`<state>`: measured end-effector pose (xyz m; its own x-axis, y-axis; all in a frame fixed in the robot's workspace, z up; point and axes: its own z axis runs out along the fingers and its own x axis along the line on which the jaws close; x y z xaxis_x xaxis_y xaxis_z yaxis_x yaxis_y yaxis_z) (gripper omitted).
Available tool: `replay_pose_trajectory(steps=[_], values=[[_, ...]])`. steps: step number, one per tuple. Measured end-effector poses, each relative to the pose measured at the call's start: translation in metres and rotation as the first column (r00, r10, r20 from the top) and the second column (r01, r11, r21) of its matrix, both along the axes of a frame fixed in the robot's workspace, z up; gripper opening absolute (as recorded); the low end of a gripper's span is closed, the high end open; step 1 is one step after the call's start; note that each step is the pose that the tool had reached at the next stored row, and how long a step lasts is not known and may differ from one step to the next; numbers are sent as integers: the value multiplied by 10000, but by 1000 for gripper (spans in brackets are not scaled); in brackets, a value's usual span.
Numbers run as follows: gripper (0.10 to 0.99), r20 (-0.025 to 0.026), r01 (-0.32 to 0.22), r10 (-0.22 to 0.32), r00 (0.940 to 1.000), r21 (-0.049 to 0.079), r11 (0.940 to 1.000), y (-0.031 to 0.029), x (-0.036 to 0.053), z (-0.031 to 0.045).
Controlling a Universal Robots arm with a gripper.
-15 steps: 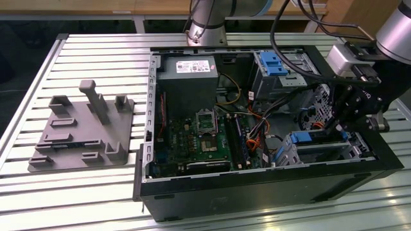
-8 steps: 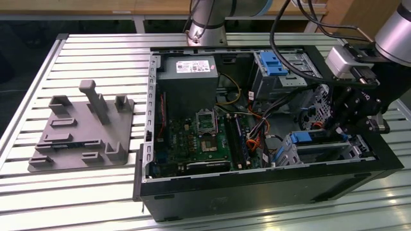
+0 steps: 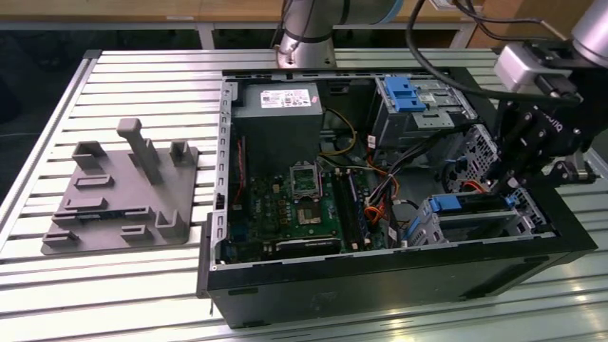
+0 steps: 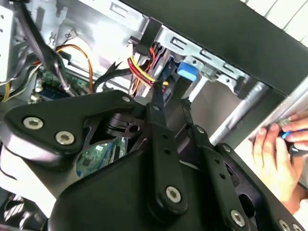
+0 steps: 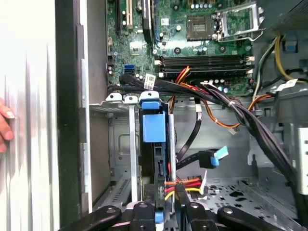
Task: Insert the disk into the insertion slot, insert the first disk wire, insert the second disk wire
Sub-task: 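Insert the first disk wire, then insert the second disk wire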
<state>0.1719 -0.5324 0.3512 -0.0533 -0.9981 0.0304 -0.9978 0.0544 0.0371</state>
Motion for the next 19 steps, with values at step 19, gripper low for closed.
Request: replay_pose_trajectory(steps=[19], values=[[302,0,0,0,10000,-67,10000,18,0,184]])
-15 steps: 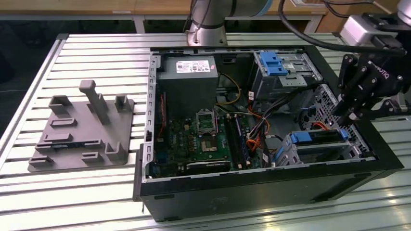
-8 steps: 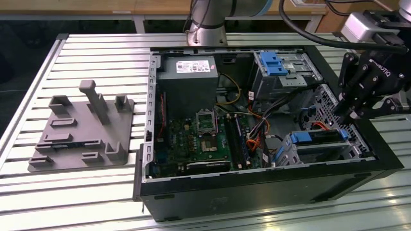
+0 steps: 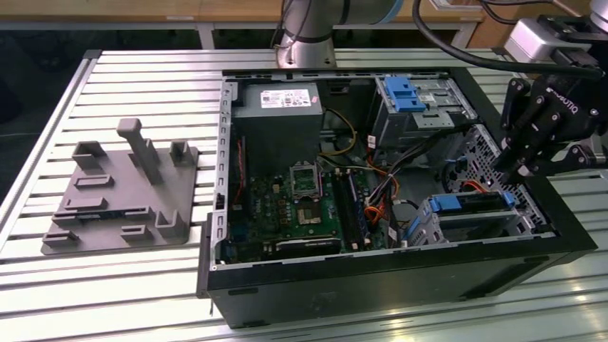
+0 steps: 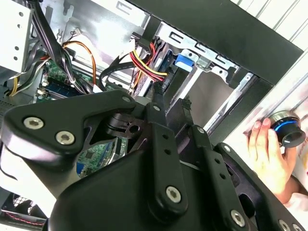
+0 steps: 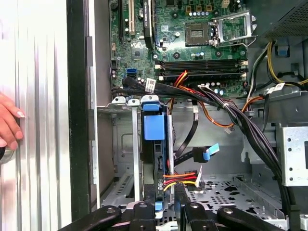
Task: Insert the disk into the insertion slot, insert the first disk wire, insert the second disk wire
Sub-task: 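Insert the second disk wire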
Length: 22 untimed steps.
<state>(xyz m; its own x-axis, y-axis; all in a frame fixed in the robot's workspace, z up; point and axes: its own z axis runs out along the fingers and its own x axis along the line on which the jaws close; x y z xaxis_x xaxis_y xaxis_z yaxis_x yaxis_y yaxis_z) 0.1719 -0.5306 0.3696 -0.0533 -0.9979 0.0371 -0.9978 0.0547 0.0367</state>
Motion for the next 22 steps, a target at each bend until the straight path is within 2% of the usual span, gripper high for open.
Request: replay_pose_trajectory(steps=[6,7,18,20,21,22], values=[[302,-1,0,0,10000,-15,10000,3,1,1],[302,-3,-2,2,10000,-27,10000,23,3,2],[302,-2,-1,0,10000,-369,9993,503,2,2],[314,-3,1,-2,10000,-502,9987,509,-1,1],[373,-3,1,-1,10000,-594,9982,509,-4,1],[373,-2,-3,3,10000,-636,9980,509,-4,1]])
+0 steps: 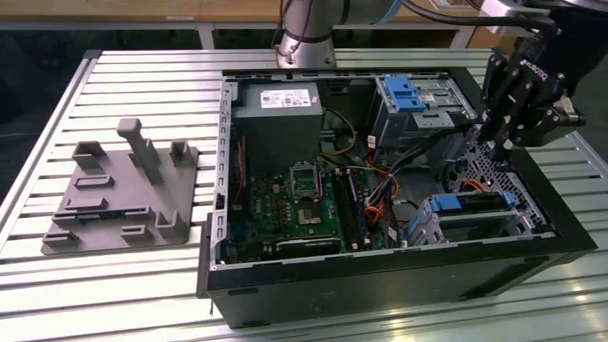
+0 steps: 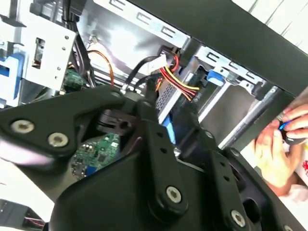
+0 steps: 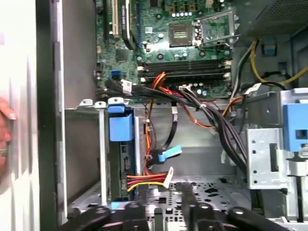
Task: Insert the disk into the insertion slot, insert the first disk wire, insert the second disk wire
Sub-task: 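Insert the second disk wire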
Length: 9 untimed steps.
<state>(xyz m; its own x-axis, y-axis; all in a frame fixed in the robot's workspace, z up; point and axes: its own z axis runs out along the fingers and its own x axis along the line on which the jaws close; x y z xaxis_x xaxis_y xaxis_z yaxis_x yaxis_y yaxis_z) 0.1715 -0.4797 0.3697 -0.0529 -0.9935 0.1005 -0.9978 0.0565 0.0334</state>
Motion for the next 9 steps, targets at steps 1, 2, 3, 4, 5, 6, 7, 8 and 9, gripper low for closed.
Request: replay_pose_trajectory(steps=[1,2,3,4,5,6,7,8,9], values=[[427,-1,-1,1,10000,-62,10000,0,-5,0],[427,3,1,-1,10000,-169,9999,4,-20,-2],[486,8,-1,1,10000,-288,9996,12,-34,-3],[486,9,-5,6,10000,-420,9991,17,-45,-5],[553,9,-12,12,10000,-570,9984,20,-55,-8],[553,9,-24,25,10000,-741,9972,21,-61,-8],[553,8,-43,44,10000,-918,9958,22,-66,-8],[553,7,-67,68,10000,-1095,9940,22,-70,-7],[553,7,-101,103,9999,-1235,9923,22,-73,-9]])
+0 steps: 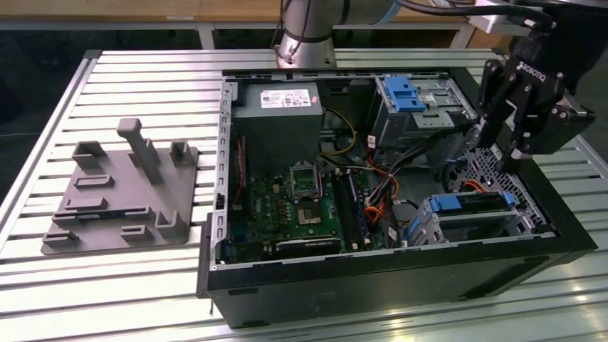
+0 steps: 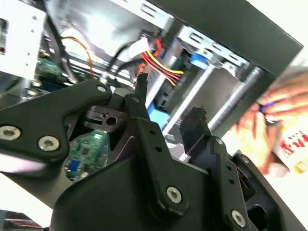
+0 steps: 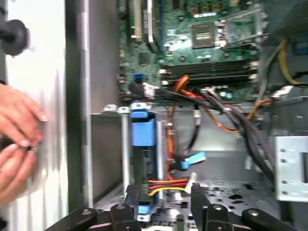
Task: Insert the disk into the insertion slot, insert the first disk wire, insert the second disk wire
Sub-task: 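Insert the second disk wire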
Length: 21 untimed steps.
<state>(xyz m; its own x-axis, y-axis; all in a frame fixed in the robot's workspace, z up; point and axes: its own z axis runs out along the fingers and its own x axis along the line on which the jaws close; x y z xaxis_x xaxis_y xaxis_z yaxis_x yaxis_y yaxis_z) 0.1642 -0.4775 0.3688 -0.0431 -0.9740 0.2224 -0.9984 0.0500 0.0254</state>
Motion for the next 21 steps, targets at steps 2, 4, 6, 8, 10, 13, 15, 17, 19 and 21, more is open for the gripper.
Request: replay_pose_trajectory(steps=[2,4,6,8,10,13,15,17,19,21], values=[[553,-2,-68,68,10000,-164,9998,11,-12,-10],[553,15,-126,127,9999,-176,9998,33,-35,-46],[553,62,-139,140,9999,-148,9998,46,-67,-64],[553,143,-138,140,9998,-117,9998,57,-124,-70],[553,190,-138,141,9997,-125,9998,83,-194,-77],[553,198,-160,165,9997,-264,9995,131,-242,-94],[553,197,-204,211,9996,-354,9992,161,-259,-110],[553,194,-279,287,9994,-423,9987,188,-267,-122],[553,192,-446,456,9988,-500,9978,194,-271,-133],[553,187,-674,686,9975,-601,9959,195,-275,-144]])
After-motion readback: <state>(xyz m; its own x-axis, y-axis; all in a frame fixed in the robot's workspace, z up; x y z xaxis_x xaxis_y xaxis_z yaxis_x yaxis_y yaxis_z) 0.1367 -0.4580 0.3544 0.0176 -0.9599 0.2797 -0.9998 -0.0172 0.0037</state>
